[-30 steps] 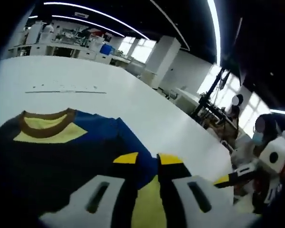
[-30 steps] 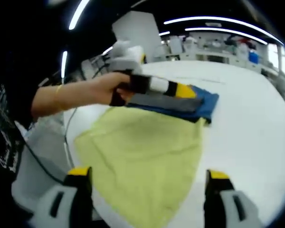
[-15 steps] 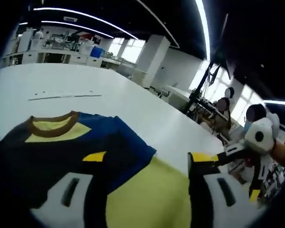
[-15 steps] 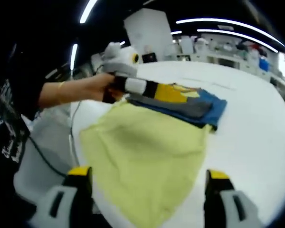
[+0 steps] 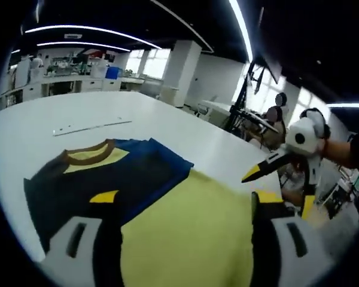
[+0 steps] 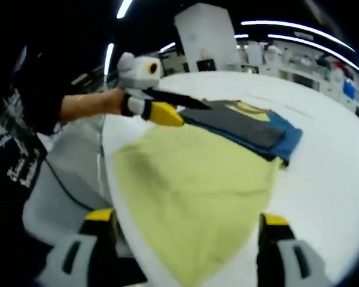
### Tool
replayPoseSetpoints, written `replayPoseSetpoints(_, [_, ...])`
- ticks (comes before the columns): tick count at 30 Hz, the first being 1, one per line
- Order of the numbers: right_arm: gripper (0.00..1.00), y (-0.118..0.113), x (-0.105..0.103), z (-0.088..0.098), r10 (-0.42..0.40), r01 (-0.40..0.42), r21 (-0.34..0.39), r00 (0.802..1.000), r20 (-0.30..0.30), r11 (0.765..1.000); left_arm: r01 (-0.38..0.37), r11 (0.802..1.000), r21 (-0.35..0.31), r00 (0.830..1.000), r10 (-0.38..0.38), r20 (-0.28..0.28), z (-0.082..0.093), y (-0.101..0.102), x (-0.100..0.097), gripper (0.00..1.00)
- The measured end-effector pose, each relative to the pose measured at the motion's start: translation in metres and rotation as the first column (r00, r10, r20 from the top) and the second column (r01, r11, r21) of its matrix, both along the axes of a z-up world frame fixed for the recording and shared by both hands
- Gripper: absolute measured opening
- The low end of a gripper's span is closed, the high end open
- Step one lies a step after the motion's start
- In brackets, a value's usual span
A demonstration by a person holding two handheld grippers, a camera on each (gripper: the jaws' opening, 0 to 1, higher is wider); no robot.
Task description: Fold the garment on the visible template until the final outline fits inside the template.
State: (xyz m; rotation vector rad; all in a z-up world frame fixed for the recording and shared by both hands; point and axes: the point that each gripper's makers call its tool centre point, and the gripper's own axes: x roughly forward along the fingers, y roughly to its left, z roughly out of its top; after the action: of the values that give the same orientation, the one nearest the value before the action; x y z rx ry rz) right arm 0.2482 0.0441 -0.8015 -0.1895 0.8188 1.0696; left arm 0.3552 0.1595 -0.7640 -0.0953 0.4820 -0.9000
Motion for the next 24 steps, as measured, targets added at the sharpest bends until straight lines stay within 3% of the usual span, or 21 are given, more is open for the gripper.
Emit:
replayPoseSetpoints(3, [0.99,0.0,-0.004,0.0,0.018,-0.018,-0.008,1.0,-0.001,1.0,0.017,1.0,0.025,1.0,-0.017,0.024,0.002,0.013,-0.017,0.93])
replayPoseSetpoints(8, [0.96,-0.001,-0.01,-0.001,0.05,-0.049,-0.02,0.999,0.012,0.999,0.013,1.0,0.013,1.0,-0.013,0.021,0.003,0.029,-0.036,0.97])
replayPoseSetpoints(12, [0.94,-0.003,-0.015,-0.003,0.064,-0.064,-0.033,0.998,0.017,0.997,0.023,0.998,0.051,0.999,-0.024,0.033,0.001,0.042,-0.055,0.98])
replayPoseSetpoints(24, [0.83,-0.004,-0.032,-0.014,0.128,-0.126,-0.083,0.992,0.018,0.989,0.043,0.989,0.144,0.999,-0.047,0.021,-0.015,0.087,-0.108,0.87])
